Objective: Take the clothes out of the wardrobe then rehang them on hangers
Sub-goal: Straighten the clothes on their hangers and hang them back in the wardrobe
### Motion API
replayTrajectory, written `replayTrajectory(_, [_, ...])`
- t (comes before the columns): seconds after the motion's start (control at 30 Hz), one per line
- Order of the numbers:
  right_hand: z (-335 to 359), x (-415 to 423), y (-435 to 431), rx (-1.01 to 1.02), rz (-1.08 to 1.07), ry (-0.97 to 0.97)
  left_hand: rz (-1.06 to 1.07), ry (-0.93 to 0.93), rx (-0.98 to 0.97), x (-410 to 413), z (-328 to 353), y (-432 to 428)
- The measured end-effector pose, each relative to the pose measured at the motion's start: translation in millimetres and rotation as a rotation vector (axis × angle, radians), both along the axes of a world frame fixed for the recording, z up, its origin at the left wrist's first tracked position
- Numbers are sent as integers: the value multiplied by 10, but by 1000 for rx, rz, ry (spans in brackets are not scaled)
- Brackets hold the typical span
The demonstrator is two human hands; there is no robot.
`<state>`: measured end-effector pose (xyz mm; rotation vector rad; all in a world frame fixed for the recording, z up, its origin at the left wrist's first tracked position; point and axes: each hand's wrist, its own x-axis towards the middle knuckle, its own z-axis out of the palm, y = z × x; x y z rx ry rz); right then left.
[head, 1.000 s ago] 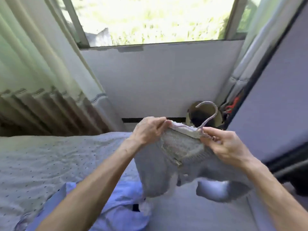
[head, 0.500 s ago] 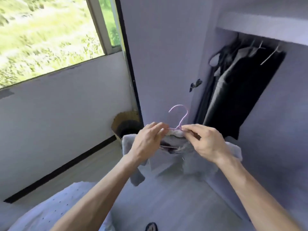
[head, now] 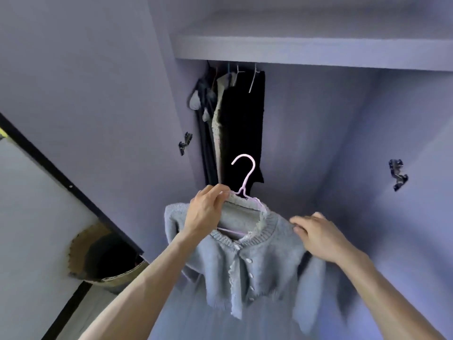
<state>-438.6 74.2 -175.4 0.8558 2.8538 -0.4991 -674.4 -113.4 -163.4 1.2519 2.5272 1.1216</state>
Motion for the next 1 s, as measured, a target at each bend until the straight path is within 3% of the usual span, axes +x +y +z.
replayTrajectory(0.07, [15, 111, -18, -240, -60, 13, -79, -29, -26, -25, -68, 204])
replayTrajectory(0.2, [40, 315, -151, -956, -238, 153, -224, -68, -63, -8, -164, 568])
replayTrajectory(0.37, [23, 380, -289, -1355, -366, 348, -325, -76, -84, -8, -176, 876])
replayTrajectory(0.47, [43, 327, -280, -1353, -431, 459, -343, -48, -93, -98, -104, 972])
replayTrajectory(0.6, [-47, 165, -316, -1295, -488, 455, -382, 34, -196, -345, 100, 1035])
replayTrajectory(0.77, [-221, -116, -249, -1145, -672, 584, -319, 334, -325, -884, 323, 978])
replayTrajectory(0.9, [-241, -513, 28, -1008, -716, 644, -126, 634, -491, -1410, 512, 995])
replayTrajectory(1.0, [-192, -848, 362, -947, -737, 700, 20, 801, -507, -1818, 715, 1017])
